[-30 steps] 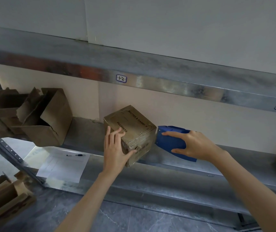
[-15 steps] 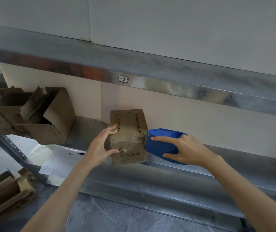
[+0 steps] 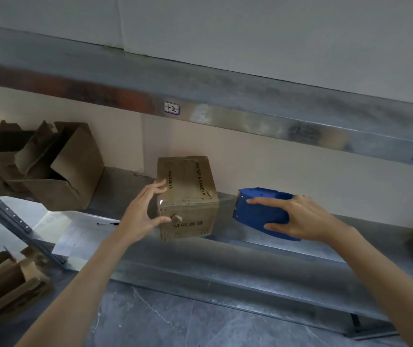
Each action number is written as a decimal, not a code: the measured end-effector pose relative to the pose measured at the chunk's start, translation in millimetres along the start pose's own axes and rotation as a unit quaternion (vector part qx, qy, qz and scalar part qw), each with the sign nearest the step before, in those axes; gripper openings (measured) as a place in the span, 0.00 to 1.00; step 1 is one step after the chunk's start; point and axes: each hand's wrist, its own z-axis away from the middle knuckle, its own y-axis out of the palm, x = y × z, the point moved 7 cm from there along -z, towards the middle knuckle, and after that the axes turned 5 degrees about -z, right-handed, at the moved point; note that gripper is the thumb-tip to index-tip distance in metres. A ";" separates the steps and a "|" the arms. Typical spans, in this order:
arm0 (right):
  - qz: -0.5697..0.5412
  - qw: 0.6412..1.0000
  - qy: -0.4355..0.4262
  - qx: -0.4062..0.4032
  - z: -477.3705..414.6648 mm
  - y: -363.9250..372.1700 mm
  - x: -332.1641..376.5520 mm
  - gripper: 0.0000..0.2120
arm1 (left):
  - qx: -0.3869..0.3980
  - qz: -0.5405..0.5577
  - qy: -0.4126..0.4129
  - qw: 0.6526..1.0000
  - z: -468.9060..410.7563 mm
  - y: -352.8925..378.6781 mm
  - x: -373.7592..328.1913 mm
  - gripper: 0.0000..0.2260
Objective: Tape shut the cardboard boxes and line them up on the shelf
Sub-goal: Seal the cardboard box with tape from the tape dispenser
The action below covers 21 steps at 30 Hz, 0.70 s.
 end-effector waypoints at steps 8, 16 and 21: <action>0.037 0.999 0.016 0.000 -6.4 1.3 -5.6 0.31 | -0.002 -0.005 -0.005 1.000 0.7 -0.5 0.3 0.33; 0.054 0.998 0.039 -0.022 -24.3 18.4 -0.9 0.31 | -0.001 -0.003 -0.013 1.000 0.4 -0.3 1.1 0.34; 0.043 0.997 0.064 -0.025 -39.2 34.9 10.2 0.32 | 0.003 0.002 -0.015 1.000 0.4 1.1 3.4 0.34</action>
